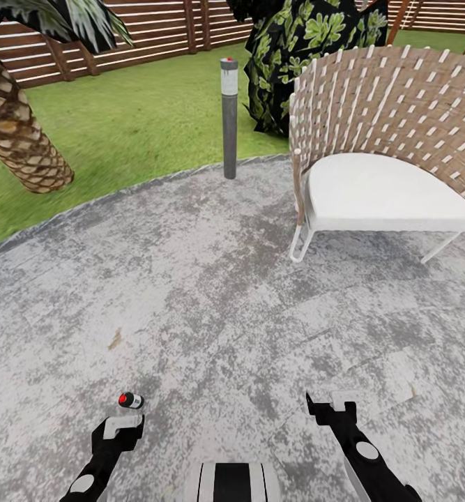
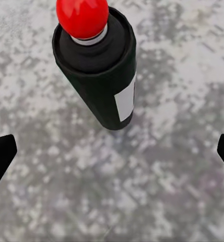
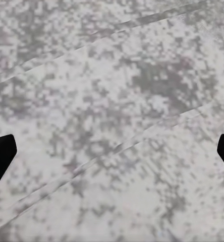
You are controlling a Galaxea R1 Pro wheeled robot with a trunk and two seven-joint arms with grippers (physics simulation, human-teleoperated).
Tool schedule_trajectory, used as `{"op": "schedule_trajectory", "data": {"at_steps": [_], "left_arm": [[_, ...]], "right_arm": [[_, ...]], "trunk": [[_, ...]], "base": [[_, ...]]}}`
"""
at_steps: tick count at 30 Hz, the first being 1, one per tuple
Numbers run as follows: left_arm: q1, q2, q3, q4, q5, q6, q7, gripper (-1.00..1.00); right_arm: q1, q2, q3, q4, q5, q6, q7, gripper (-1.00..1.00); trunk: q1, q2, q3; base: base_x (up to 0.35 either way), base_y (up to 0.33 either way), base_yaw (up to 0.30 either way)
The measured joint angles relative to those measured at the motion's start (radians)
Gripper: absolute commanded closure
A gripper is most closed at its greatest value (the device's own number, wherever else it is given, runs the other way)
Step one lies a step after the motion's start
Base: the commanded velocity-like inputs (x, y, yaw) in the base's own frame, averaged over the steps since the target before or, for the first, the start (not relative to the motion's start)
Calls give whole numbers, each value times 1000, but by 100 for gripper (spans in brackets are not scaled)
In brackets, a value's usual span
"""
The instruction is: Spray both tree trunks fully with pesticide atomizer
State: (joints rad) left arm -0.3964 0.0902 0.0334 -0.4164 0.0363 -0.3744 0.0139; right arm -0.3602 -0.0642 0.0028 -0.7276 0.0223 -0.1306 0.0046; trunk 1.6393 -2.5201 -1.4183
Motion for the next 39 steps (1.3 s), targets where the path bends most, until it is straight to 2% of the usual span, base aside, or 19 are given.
{"op": "schedule_trajectory", "data": {"at_steps": [12,39], "left_arm": [[0,-2,0,0,-1,0,0,-100],[-5,-3,-2,-7,-1,0,0,-100]], "right_arm": [[0,0,0,1,0,0,-2,-100],[0,0,0,0,0,0,-2,-100]], "trunk": [[0,0,-1],[0,0,-1]], "base": [[0,68,0],[55,2,0]]}}
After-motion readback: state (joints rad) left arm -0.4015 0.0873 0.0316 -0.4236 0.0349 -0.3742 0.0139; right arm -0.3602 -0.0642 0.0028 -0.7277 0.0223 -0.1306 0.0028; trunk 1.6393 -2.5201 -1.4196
